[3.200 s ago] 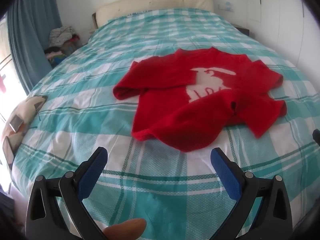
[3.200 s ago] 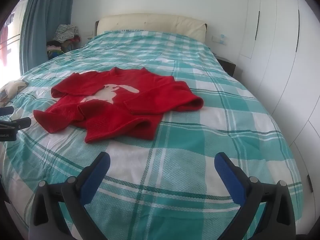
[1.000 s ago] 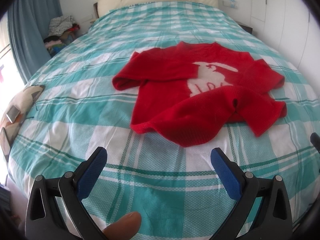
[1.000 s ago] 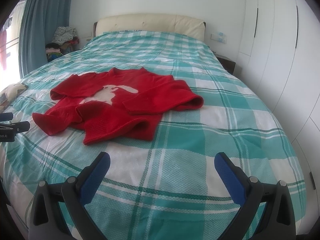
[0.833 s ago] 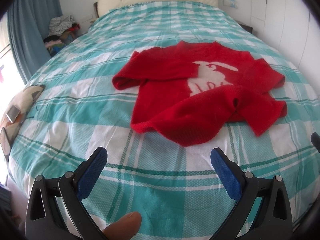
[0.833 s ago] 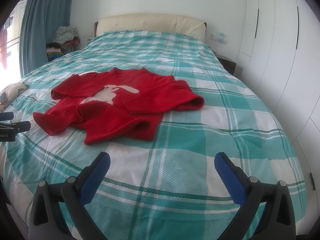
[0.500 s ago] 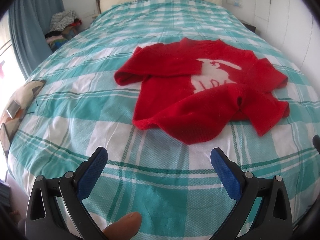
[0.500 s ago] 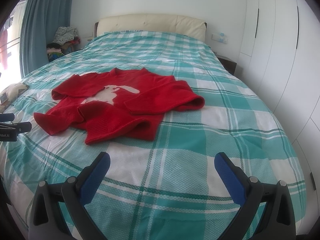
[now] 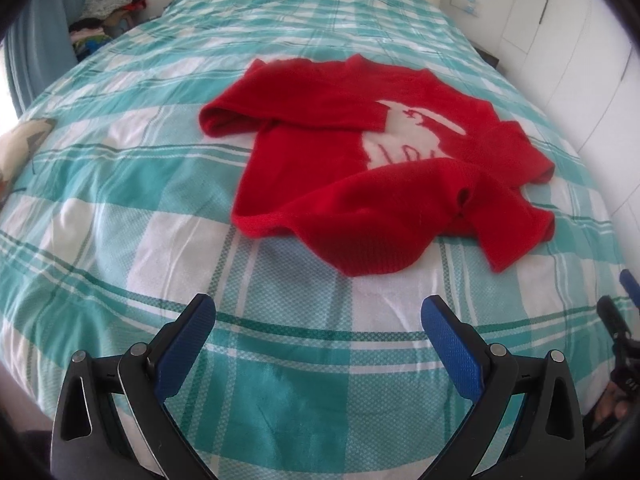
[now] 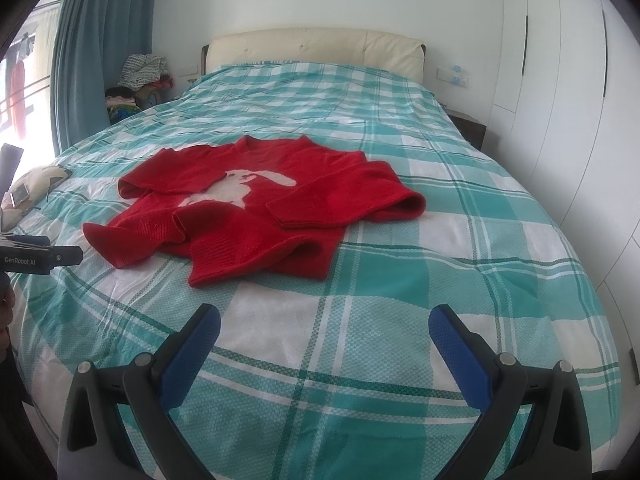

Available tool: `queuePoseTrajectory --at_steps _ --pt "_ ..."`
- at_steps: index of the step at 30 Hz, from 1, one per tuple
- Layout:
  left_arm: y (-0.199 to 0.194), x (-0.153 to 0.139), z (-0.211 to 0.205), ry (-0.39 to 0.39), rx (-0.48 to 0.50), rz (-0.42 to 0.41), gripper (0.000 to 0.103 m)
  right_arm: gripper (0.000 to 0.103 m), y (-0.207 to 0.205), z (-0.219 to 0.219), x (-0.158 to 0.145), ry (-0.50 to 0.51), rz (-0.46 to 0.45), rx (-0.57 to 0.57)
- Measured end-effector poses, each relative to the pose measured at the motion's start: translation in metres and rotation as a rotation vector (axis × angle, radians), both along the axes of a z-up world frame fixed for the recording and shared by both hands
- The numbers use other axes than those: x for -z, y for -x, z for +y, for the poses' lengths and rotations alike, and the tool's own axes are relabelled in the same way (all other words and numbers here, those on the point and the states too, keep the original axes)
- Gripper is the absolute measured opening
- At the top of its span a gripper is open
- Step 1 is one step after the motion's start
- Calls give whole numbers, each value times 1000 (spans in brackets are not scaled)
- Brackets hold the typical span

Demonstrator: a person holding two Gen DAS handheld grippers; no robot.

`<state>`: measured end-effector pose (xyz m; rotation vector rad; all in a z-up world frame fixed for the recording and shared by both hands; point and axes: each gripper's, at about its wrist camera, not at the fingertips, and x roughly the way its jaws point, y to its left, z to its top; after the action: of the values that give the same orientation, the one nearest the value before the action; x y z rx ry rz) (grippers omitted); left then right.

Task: Fold small clothes
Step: 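Grasp the sweater hem with both grippers and pull it straight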

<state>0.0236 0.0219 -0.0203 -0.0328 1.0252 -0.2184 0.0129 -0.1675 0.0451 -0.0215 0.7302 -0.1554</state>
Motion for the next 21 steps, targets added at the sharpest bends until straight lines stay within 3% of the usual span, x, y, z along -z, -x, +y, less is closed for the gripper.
queuePoseTrajectory --at_steps 5,9,12,13,14,17,18,20,21 --pt "-6 8 -5 70 55 49 103 103 0 7 1 14 0 -24" --pt "-18 14 -3 151 25 73 103 103 0 7 2 -2 6 -31" --pt "-34 24 2 233 -15 114 101 103 -6 2 5 -98 14 -38" --pt "-37 28 3 246 -21 121 93 103 -13 -2 9 -176 35 -44" --pt "-39 30 1 245 -22 127 76 103 -23 -6 14 -272 69 -57" --pt "-42 35 -6 234 0 140 39 103 -54 -10 38 -539 174 -102" --pt "-42 35 -8 224 6 132 35 103 -64 -9 46 -590 194 -99" --pt "-42 33 -14 194 26 98 15 99 -84 -8 61 -674 209 -66" --pt "-42 31 -16 179 34 78 11 95 -93 -7 67 -707 205 -57"
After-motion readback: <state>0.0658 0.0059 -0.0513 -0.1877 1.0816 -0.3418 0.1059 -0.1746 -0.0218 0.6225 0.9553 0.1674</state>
